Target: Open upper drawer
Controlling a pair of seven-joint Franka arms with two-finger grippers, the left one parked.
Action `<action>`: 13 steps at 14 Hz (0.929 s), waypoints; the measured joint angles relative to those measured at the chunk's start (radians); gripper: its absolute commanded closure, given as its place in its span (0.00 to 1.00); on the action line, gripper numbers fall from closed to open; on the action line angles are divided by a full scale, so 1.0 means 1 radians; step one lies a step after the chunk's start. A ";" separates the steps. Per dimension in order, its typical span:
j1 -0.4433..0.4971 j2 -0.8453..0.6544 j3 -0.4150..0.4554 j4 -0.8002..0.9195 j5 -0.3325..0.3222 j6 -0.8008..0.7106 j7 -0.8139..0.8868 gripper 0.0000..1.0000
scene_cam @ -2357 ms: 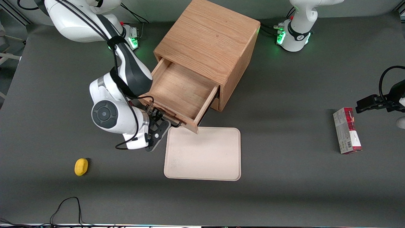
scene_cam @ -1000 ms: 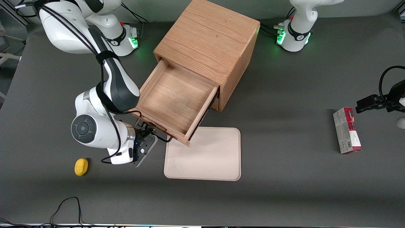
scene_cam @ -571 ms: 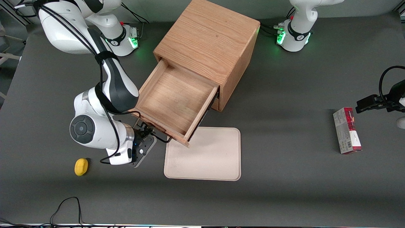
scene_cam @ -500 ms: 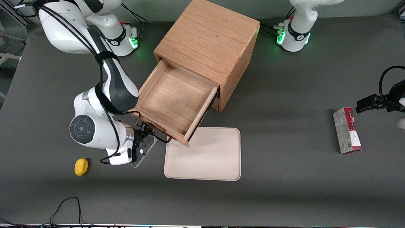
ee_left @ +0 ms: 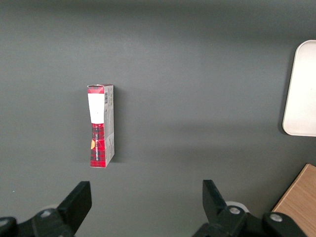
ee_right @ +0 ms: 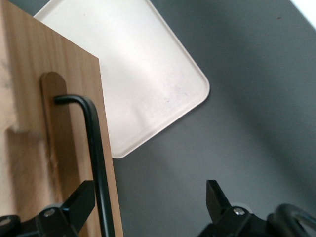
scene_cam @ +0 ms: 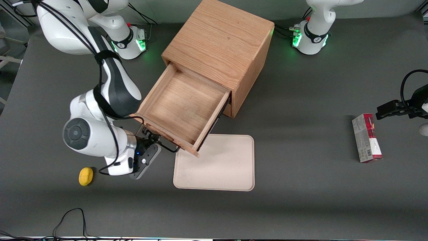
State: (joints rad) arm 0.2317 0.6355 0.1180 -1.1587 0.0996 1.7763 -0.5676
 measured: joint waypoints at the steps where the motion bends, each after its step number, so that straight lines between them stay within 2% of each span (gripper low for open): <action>1: -0.008 -0.014 -0.001 0.007 0.000 -0.027 0.000 0.00; 7: -0.010 -0.195 -0.073 -0.062 -0.006 -0.235 0.000 0.00; 10: -0.012 -0.326 -0.140 -0.217 -0.032 -0.228 0.018 0.00; 11: -0.013 -0.375 -0.154 -0.282 -0.038 -0.208 0.066 0.00; 13: -0.014 -0.445 -0.168 -0.368 -0.027 -0.170 0.308 0.00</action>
State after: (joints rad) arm 0.2174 0.1908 -0.0501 -1.5267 0.0727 1.6065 -0.2601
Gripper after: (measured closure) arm 0.000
